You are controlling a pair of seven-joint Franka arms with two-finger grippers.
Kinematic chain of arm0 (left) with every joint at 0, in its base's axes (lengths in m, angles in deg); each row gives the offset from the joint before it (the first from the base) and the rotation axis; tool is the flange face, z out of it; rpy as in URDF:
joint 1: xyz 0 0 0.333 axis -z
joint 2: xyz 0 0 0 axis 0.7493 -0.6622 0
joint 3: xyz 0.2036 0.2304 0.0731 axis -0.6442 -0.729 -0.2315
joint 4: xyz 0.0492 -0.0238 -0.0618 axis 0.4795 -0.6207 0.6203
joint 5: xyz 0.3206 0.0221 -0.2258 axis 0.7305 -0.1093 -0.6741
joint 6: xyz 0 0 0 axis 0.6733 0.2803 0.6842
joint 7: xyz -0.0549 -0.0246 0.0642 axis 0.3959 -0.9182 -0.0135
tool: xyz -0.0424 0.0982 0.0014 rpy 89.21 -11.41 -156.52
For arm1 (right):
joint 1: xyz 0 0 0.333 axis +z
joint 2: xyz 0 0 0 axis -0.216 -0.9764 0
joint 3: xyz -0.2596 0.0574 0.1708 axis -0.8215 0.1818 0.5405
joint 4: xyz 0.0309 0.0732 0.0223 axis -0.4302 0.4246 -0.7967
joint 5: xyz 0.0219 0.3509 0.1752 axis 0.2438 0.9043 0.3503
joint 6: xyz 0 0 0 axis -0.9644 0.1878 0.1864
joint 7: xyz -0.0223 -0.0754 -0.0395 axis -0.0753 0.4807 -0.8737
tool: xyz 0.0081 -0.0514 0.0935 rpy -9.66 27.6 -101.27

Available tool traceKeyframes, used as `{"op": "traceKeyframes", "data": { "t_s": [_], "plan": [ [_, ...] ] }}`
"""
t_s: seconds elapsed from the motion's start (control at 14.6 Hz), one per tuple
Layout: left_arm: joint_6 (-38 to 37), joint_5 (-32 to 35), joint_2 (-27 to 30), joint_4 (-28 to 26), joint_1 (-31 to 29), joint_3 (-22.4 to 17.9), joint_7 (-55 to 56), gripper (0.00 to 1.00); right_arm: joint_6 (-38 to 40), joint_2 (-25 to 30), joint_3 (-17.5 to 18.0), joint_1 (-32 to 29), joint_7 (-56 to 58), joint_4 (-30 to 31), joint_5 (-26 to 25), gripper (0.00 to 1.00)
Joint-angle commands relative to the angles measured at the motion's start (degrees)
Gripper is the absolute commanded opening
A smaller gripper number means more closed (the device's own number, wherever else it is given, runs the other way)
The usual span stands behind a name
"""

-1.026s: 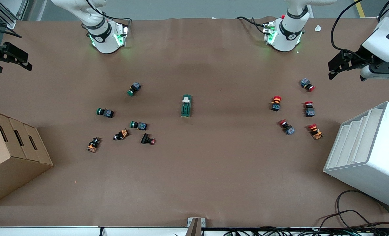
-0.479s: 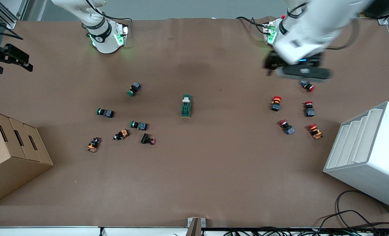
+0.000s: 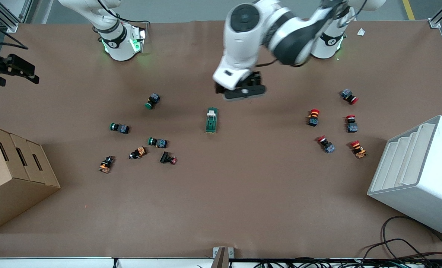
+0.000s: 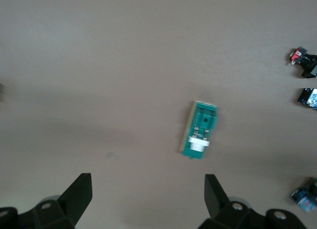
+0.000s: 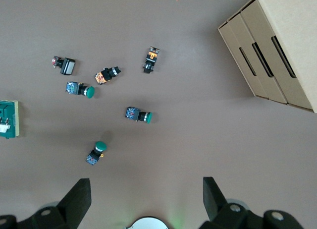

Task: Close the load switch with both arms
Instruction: 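Move the left gripper over the green load switch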

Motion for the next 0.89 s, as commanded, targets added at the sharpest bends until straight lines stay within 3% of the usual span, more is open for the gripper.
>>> {"op": "traceKeyframes", "data": {
  "t_s": [0.0,0.21,0.34,0.55,0.82],
  "plan": [
    [5.53,6.79,-3.44,-2.11,5.55,-0.11,11.51,1.00,-2.21,-7.62,0.43,-1.68,0.95,-1.68,-0.69,1.00],
    [8.00,16.37,-8.72,-2.46,11.79,-0.02,23.64,1.00,-1.87,-8.71,0.42,-1.15,-0.88,-1.87,-0.61,1.00],
    [8.19,22.09,-11.80,-2.55,15.13,-0.02,30.15,1.00,-1.77,-8.80,0.86,-0.54,-11.29,-1.00,0.53,1.00],
    [8.36,33.06,-16.02,-4.13,19.18,-0.02,41.48,1.00,-2.03,-8.97,0.86,3.06,-25.11,0.94,7.11,1.00],
    [8.36,47.30,-20.94,-5.27,23.67,-0.02,56.78,1.00,-5.53,-11.60,0.95,11.30,-41.45,1.03,11.69,1.00]
  ]
}}
